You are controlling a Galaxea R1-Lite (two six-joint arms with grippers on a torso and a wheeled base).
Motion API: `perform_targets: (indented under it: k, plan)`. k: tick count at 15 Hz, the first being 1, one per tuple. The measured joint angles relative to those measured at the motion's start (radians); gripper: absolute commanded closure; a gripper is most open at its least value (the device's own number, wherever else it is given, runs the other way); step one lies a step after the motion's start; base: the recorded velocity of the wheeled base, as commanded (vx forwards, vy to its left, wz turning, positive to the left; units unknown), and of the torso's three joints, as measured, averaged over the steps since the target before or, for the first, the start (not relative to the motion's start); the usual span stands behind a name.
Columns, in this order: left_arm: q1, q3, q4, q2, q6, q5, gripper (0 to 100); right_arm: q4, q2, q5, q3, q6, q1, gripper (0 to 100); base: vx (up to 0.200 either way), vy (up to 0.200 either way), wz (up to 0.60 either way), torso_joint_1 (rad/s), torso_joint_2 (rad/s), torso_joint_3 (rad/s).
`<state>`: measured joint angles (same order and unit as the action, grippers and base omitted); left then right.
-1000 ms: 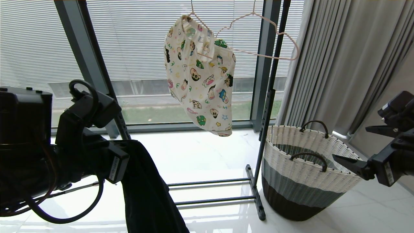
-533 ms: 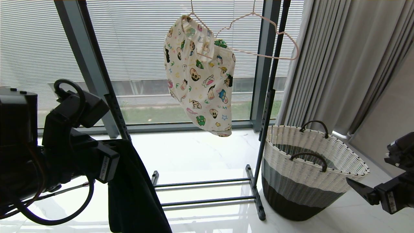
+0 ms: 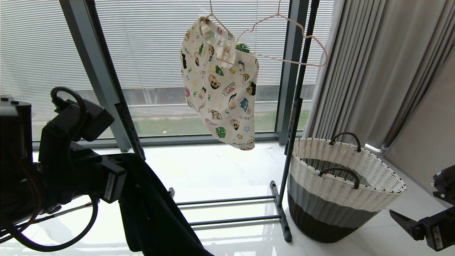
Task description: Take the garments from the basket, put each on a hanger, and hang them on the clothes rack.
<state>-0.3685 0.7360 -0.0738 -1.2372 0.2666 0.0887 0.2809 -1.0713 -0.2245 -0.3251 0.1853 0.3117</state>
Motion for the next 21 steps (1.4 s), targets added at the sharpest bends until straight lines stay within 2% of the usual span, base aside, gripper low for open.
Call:
perform_targets:
  k: [3, 14, 19, 21]
  plan:
    - [0.001, 0.003, 0.0, 0.002, 0.0, 0.0, 100, -0.001, 0.048, 0.0, 0.062, 0.061, 0.0, 0, 0.0, 0.0, 0.0, 0.0, 0.0, 0.0]
    - [0.045, 0.005, -0.001, 0.018, 0.0, -0.001, 100, 0.0, 0.084, -0.001, 0.092, 0.097, 0.0, 0, 0.0, 0.0, 0.0, 0.0, 0.0, 0.0]
    - [0.066, 0.005, -0.001, 0.02, 0.0, -0.003, 100, -0.001, 0.146, -0.001, 0.166, 0.182, 0.0, 0, 0.0, 0.0, 0.0, 0.0, 0.0, 0.0]
    - [0.072, 0.004, -0.001, 0.02, 0.0, -0.005, 100, -0.002, 0.173, -0.001, 0.182, 0.184, 0.0, 0, 0.0, 0.0, 0.0, 0.033, -0.11, -0.082]
